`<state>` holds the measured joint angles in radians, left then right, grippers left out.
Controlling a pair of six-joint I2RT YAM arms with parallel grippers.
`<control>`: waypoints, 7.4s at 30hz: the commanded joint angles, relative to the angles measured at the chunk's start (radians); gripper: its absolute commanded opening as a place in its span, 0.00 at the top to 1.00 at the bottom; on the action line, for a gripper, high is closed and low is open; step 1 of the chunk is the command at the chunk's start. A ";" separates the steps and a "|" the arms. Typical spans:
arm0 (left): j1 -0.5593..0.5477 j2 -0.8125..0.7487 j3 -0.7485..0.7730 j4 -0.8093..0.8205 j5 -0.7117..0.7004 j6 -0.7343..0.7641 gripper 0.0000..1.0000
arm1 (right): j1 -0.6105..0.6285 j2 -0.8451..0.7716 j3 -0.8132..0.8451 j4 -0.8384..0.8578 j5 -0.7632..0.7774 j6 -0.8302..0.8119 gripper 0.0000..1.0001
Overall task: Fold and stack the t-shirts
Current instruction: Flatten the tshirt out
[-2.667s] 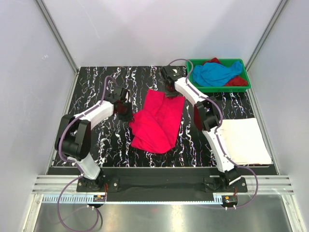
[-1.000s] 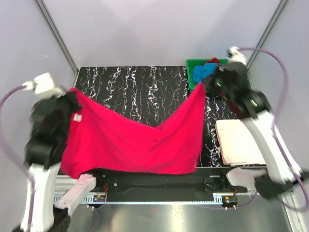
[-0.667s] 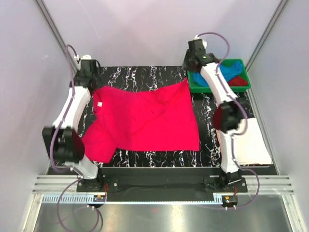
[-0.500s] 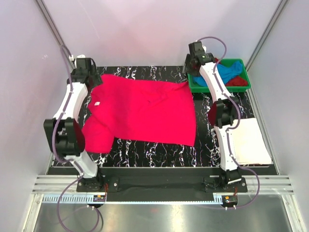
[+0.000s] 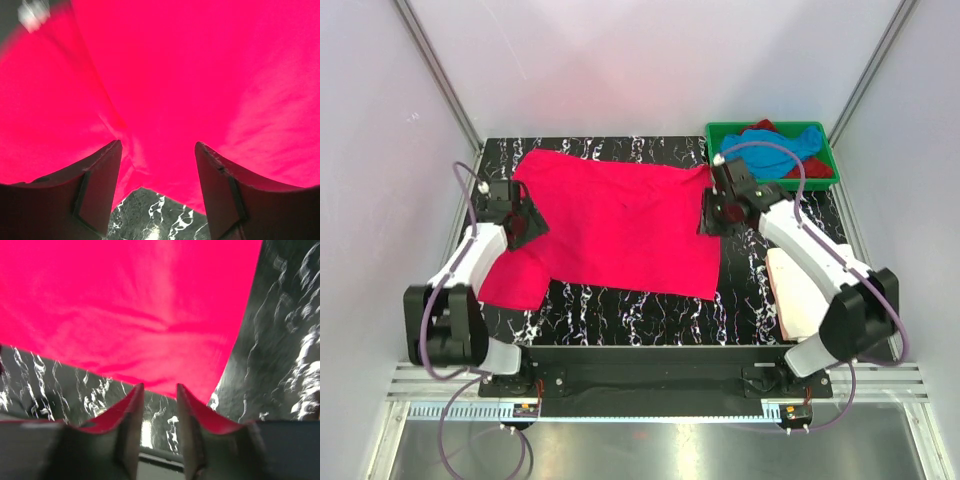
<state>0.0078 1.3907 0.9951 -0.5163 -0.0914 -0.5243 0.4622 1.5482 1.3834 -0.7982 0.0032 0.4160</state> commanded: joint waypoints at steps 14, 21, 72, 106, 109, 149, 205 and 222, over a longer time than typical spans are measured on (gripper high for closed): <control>0.018 0.410 0.096 0.209 0.194 -0.207 0.46 | -0.014 0.270 -0.137 0.288 -0.057 0.072 0.70; 0.038 0.491 0.122 0.295 0.260 -0.362 0.50 | -0.016 0.602 0.268 0.212 0.029 0.001 0.69; 0.452 0.037 -0.187 -0.090 -0.059 -0.224 0.47 | -0.005 0.099 -0.093 0.209 -0.227 0.004 0.42; 0.428 0.185 -0.116 -0.080 -0.083 -0.143 1.00 | -0.036 0.130 -0.159 0.203 -0.172 0.098 0.44; 0.387 0.114 -0.136 -0.115 -0.106 -0.158 1.00 | -0.101 0.133 -0.216 0.240 -0.202 0.215 0.46; 0.126 -0.274 -0.247 -0.131 -0.189 -0.214 1.00 | -0.192 0.409 -0.046 0.145 0.127 0.615 0.49; 0.149 -0.462 0.960 0.055 -0.002 0.138 1.00 | -0.155 -0.074 0.559 0.108 -0.336 0.115 1.00; 0.090 -0.616 0.767 0.031 0.004 0.234 1.00 | -0.146 -0.423 0.191 0.151 -0.328 0.313 1.00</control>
<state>0.1024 0.6811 1.9984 -0.4736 -0.1177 -0.2836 0.3134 0.9871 1.6772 -0.7208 -0.3336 0.6785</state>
